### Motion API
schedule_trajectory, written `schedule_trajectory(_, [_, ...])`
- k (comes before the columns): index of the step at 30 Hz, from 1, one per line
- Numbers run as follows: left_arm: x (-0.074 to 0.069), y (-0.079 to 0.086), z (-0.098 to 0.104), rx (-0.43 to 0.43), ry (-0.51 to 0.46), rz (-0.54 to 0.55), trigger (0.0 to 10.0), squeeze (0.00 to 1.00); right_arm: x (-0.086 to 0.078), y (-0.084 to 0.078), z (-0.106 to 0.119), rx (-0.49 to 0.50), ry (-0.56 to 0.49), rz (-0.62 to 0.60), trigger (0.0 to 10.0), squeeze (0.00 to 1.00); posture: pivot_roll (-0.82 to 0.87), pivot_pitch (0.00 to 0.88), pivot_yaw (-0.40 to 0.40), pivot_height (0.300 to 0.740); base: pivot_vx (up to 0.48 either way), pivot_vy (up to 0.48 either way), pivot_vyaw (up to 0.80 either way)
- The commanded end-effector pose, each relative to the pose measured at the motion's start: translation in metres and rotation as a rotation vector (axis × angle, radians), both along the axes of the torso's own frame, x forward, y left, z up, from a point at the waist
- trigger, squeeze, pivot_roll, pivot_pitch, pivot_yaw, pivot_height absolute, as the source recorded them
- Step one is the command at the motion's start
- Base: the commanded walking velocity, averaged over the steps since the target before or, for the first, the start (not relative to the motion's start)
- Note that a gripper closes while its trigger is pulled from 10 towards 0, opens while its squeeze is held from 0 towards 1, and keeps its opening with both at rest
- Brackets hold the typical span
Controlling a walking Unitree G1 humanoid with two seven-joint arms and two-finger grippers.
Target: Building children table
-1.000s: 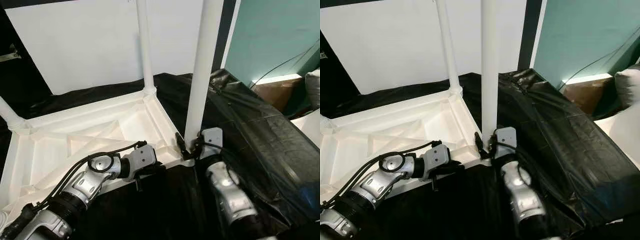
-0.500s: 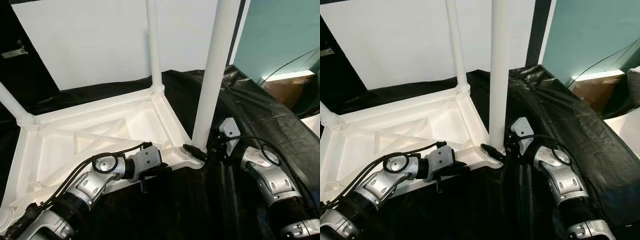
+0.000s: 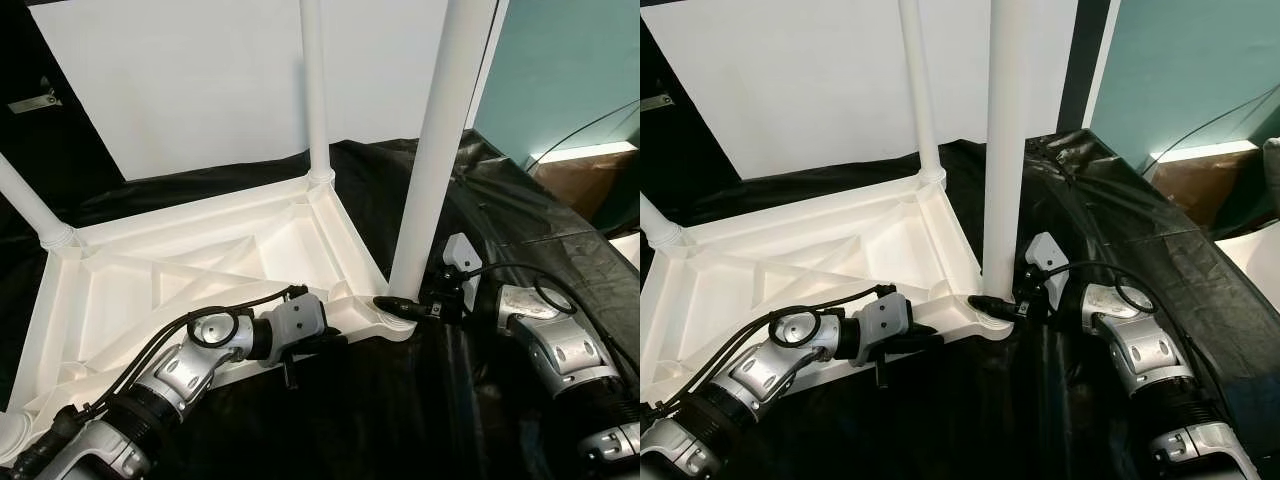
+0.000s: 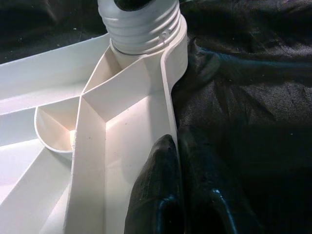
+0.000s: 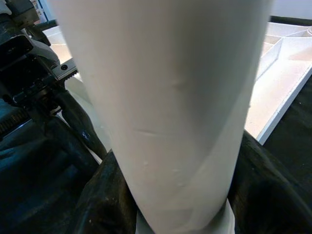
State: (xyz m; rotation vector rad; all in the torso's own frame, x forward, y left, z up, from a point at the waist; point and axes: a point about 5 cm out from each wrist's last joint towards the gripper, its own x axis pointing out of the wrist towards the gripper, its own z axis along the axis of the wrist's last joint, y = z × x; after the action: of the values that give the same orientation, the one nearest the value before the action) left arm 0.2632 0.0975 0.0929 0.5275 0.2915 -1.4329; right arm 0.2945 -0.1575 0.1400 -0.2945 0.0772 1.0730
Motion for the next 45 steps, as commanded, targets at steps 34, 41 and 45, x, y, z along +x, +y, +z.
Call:
schedule_trajectory(34, [-0.04, 0.027, -0.052, 0.246, 0.339, -0.16, 10.0, 0.0, -0.032, 0.011, -0.035, 0.238, -0.163, -0.763, 10.0, 0.0, -0.05, 0.0, 0.03, 0.74, 0.0, 0.0, 0.0])
schedule_trajectory(41, [-0.04, 0.026, -0.052, 0.245, 0.339, -0.162, 10.0, 0.0, -0.037, 0.002, -0.031, 0.094, -0.093, -0.371, 10.0, 0.0, -0.06, 0.0, 0.029, 0.74, 0.0, 0.0, 0.0])
schedule_trajectory(45, [-0.04, 0.026, -0.052, 0.249, 0.336, -0.157, 10.0, 0.0, -0.03, -0.009, -0.023, 0.034, -0.087, -0.298, 10.0, 0.0, -0.05, 0.0, 0.028, 0.74, 0.0, 0.0, 0.0])
